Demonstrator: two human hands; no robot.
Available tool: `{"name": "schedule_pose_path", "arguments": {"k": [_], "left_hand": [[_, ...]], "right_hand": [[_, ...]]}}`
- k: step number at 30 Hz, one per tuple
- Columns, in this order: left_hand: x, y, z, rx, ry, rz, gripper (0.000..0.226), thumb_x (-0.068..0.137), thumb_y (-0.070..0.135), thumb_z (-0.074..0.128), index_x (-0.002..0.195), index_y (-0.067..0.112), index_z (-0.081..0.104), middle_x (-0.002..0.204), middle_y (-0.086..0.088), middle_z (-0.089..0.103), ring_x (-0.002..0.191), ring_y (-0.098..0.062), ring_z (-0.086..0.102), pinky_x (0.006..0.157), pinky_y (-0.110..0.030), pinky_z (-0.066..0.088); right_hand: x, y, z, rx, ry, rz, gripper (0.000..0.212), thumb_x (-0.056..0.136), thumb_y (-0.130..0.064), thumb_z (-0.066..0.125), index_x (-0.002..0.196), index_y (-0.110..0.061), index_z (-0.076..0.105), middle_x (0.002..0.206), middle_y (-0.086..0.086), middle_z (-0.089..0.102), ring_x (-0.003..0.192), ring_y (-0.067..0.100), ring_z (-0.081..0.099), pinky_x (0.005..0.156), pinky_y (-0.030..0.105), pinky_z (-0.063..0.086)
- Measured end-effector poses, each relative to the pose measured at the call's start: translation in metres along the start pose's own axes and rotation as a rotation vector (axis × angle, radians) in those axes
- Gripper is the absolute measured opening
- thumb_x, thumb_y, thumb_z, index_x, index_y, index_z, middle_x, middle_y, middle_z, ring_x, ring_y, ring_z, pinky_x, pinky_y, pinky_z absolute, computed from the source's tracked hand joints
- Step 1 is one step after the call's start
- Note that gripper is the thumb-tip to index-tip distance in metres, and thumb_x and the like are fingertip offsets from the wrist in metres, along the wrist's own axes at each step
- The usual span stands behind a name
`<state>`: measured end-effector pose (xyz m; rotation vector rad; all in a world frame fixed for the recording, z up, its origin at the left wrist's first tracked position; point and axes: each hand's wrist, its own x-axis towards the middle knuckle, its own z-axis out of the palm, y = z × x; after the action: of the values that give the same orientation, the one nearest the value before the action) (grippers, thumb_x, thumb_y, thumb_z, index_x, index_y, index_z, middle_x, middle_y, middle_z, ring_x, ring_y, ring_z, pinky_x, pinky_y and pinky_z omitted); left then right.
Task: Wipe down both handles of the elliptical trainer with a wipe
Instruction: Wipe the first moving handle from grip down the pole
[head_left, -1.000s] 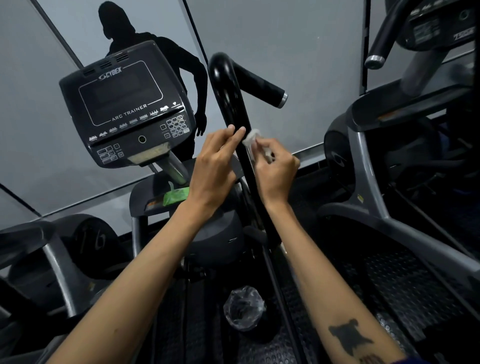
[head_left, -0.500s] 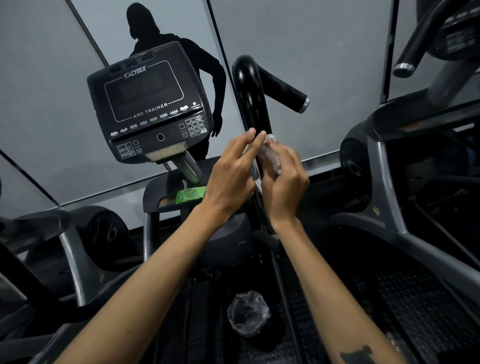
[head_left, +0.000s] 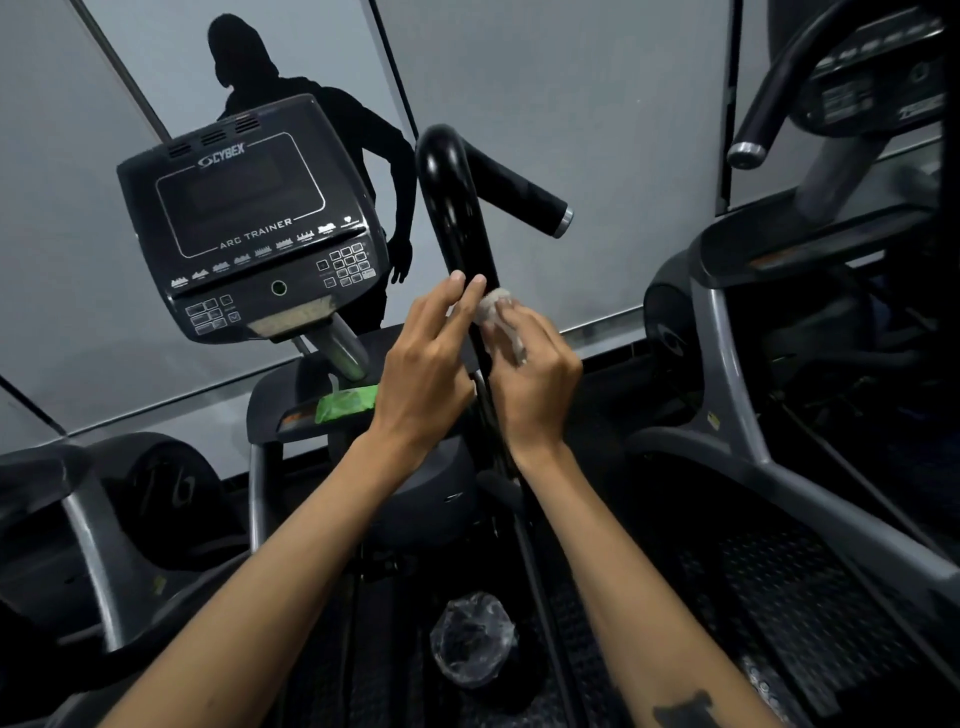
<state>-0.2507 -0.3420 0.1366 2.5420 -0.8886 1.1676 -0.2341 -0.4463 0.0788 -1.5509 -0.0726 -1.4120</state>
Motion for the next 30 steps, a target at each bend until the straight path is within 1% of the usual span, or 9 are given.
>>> {"name": "schedule_pose_path", "arguments": {"k": [3,6,11,14,18,22,25,27,30], "left_hand": [[-0.002,-0.001,0.001,-0.005,-0.007,-0.016,0.086,0.065,-0.026,0.053,0.147,0.001,0.048,0.144,-0.02,0.052,0.135,-0.032,0.048,0.106,-0.033,0.044],[-0.004,-0.002,-0.001,0.011,-0.035,-0.016,0.089,0.065,-0.026,0.052,0.149,0.002,0.046,0.148,-0.02,0.049,0.138,-0.034,0.046,0.108,-0.031,0.039],[-0.002,-0.001,-0.001,-0.013,-0.022,-0.03,0.087,0.065,-0.022,0.045,0.148,0.002,0.047,0.146,-0.019,0.051,0.137,-0.033,0.047,0.111,-0.025,0.034],[-0.002,-0.004,-0.002,-0.011,-0.043,-0.033,0.087,0.067,-0.023,0.048,0.149,0.004,0.046,0.148,-0.018,0.05,0.138,-0.031,0.046,0.113,-0.023,0.034],[-0.002,-0.004,-0.002,0.002,-0.039,-0.015,0.09,0.063,-0.028,0.049,0.149,0.001,0.046,0.147,-0.02,0.049,0.139,-0.032,0.045,0.117,-0.01,0.022],[-0.003,-0.001,0.0,-0.006,-0.031,-0.027,0.086,0.065,-0.023,0.046,0.148,0.001,0.047,0.146,-0.021,0.05,0.136,-0.035,0.048,0.113,-0.029,0.039],[-0.002,-0.004,-0.005,0.005,-0.057,-0.003,0.086,0.066,-0.023,0.049,0.148,0.001,0.046,0.147,-0.02,0.05,0.137,-0.033,0.047,0.112,-0.024,0.035],[-0.001,-0.004,-0.005,0.015,-0.049,0.002,0.086,0.065,-0.024,0.05,0.148,0.0,0.047,0.145,-0.021,0.051,0.136,-0.032,0.047,0.113,-0.02,0.031],[-0.002,0.0,0.001,0.003,-0.02,-0.023,0.084,0.066,-0.022,0.049,0.147,0.0,0.048,0.143,-0.021,0.053,0.134,-0.033,0.049,0.111,-0.028,0.038]], "right_hand": [[0.0,-0.007,0.003,0.0,-0.048,-0.022,0.022,0.097,-0.014,0.07,0.116,-0.005,0.076,0.114,0.01,0.075,0.105,0.023,0.073,0.089,0.034,0.06],[-0.017,0.006,-0.011,-0.047,-0.071,-0.104,0.016,0.097,-0.013,0.07,0.108,-0.004,0.078,0.107,0.01,0.075,0.094,0.024,0.073,0.08,0.035,0.06],[-0.004,0.003,-0.001,0.037,-0.008,0.061,0.015,0.093,-0.012,0.074,0.104,-0.003,0.077,0.1,0.008,0.075,0.092,0.02,0.073,0.08,0.033,0.059],[-0.019,-0.005,0.0,-0.002,-0.006,0.021,0.015,0.097,-0.015,0.07,0.105,-0.005,0.078,0.101,0.007,0.074,0.091,0.02,0.072,0.077,0.032,0.06],[-0.014,0.01,-0.014,-0.006,-0.029,0.021,0.012,0.09,-0.01,0.077,0.1,-0.003,0.077,0.09,0.009,0.073,0.081,0.021,0.071,0.071,0.03,0.056],[-0.006,-0.007,-0.001,0.038,-0.006,0.059,0.012,0.093,-0.012,0.073,0.102,-0.004,0.077,0.097,0.007,0.074,0.091,0.018,0.072,0.08,0.021,0.056],[-0.032,0.002,-0.009,0.012,-0.015,0.017,0.012,0.095,-0.01,0.073,0.102,-0.003,0.078,0.098,0.009,0.074,0.095,0.02,0.073,0.083,0.029,0.059],[-0.036,0.013,-0.017,0.018,-0.004,0.056,0.011,0.092,-0.008,0.075,0.1,-0.001,0.078,0.091,0.009,0.074,0.085,0.02,0.072,0.076,0.032,0.058],[-0.01,0.009,-0.006,0.048,0.021,0.106,0.013,0.091,-0.013,0.076,0.099,-0.004,0.078,0.088,0.008,0.075,0.08,0.017,0.071,0.073,0.025,0.055]]}}
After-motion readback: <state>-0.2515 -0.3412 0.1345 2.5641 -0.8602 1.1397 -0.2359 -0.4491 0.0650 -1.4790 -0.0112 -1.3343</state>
